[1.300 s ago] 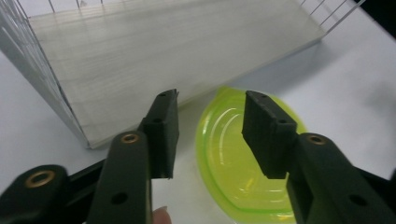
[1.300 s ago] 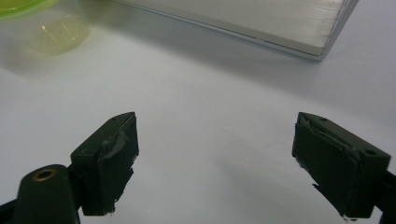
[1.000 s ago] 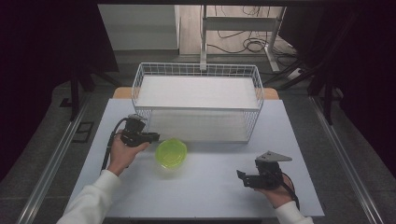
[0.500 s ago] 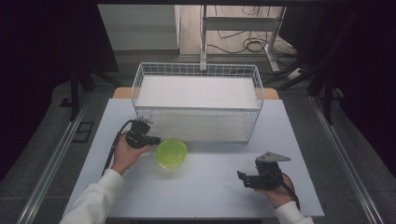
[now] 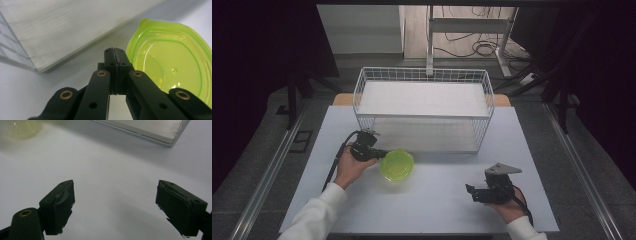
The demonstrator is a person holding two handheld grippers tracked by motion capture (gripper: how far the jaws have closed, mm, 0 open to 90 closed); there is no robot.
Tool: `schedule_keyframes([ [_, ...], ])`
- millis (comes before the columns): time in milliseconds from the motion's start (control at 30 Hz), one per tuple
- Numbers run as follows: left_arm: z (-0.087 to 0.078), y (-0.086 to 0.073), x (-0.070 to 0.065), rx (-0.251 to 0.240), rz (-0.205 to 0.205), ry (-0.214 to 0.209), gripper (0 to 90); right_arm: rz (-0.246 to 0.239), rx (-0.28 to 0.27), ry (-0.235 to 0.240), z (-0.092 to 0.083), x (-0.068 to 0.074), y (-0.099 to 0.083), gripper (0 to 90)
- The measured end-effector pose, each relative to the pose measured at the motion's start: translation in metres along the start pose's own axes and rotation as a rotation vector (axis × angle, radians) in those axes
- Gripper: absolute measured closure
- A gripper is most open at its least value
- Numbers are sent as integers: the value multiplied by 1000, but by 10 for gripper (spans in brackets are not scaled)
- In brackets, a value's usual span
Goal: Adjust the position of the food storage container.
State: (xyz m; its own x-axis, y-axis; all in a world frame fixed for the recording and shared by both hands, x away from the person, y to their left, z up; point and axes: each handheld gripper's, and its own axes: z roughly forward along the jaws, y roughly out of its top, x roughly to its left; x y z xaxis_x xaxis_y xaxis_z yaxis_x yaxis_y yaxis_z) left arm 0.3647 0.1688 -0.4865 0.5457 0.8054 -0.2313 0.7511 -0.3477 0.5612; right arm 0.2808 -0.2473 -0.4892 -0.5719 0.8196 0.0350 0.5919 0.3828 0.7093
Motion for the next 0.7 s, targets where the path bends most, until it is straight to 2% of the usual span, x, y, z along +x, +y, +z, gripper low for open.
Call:
schedule_keyframes([
  [233,5,0,-16,3,24,-22,900,-3,-1,-3,0,0,0,156],
  [433,8,-1,-35,11,35,-45,900,-2,-3,-4,-1,1,1,156],
  [700,16,0,-64,30,87,-90,900,1,-5,-8,-3,2,1,156],
])
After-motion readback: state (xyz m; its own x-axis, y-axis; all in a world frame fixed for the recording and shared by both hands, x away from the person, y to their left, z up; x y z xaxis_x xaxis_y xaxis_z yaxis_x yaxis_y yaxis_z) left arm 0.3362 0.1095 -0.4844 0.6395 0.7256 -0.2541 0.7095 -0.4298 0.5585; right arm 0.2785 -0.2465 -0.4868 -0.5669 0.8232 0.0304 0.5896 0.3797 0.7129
